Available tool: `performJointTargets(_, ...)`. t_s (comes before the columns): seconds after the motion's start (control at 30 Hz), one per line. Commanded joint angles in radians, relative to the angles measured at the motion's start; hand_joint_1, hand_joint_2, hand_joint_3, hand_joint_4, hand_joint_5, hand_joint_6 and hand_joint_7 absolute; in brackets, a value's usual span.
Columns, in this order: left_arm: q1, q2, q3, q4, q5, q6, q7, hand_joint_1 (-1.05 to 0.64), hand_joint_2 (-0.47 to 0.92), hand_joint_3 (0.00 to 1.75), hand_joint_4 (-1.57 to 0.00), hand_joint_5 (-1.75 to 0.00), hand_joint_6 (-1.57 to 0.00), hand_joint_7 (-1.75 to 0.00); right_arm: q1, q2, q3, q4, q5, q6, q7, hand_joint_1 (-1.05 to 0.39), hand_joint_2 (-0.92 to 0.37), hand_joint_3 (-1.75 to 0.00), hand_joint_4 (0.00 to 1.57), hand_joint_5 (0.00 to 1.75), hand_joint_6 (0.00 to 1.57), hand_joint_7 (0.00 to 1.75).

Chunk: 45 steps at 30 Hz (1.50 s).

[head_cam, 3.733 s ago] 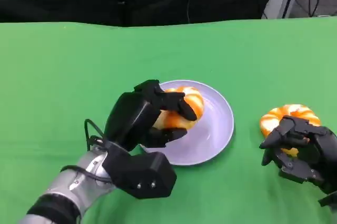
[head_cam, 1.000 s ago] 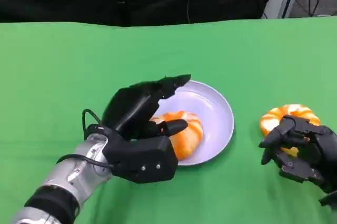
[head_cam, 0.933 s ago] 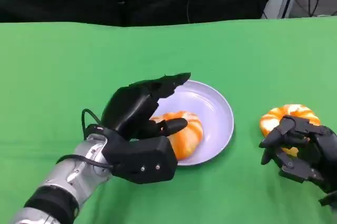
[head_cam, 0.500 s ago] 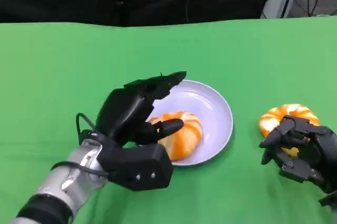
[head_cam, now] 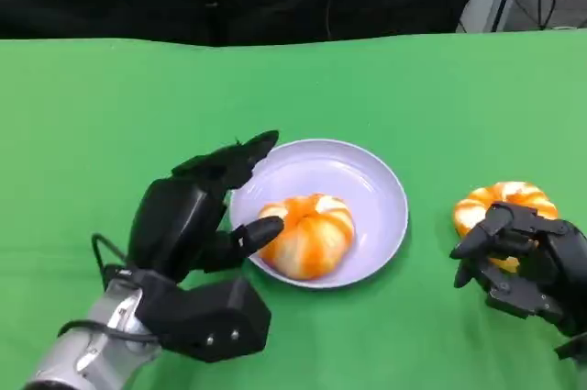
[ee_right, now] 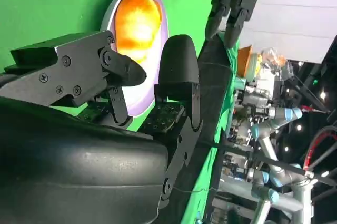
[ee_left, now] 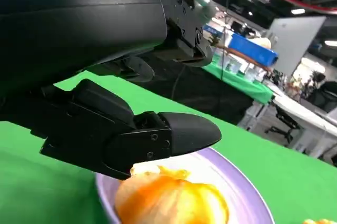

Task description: Grasp the bread from the table and place it into the plate.

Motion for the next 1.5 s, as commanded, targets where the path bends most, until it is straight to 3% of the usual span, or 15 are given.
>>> performJointTargets(0.03, 0.005, 0.018, 0.019, -0.004, 0.002, -0.022, 0.045, -0.74, 0.92, 0.62, -0.52, -0.02, -0.4, -0.01, -0.001, -0.009, -0.007, 0.004, 0.019, -0.005, 0.009, 0.07, -0.82, -0.68, 0.82, 1.46, 0.87, 1.04)
performJointTargets(0.93, 0.025, 0.026, 0.068, -0.022, -0.014, -0.043, 0.094, -0.74, 0.92, 0.58, -0.57, -0.02, -0.43, -0.01, -0.005, -0.012, -0.007, 0.005, 0.018, 0.007, 0.005, 0.08, -0.82, -0.69, 0.82, 1.46, 0.87, 1.06)
performJointTargets(1.43, 0.071, 0.026, 0.126, -0.023, -0.074, -0.125, 0.075, -0.73, 0.92, 0.49, -0.62, -0.02, -0.45, -0.01, -0.007, -0.016, -0.01, 0.015, 0.02, 0.007, 0.017, 0.07, -0.82, -0.69, 0.81, 1.48, 0.86, 1.08)
performJointTargets(1.5, 0.08, 0.022, 0.145, -0.005, -0.139, -0.193, 0.039, -0.71, 0.92, 0.44, -0.63, -0.02, -0.46, -0.01, -0.006, -0.014, -0.011, 0.012, 0.025, 0.01, 0.023, 0.08, -0.82, -0.7, 0.81, 1.49, 0.85, 1.08)
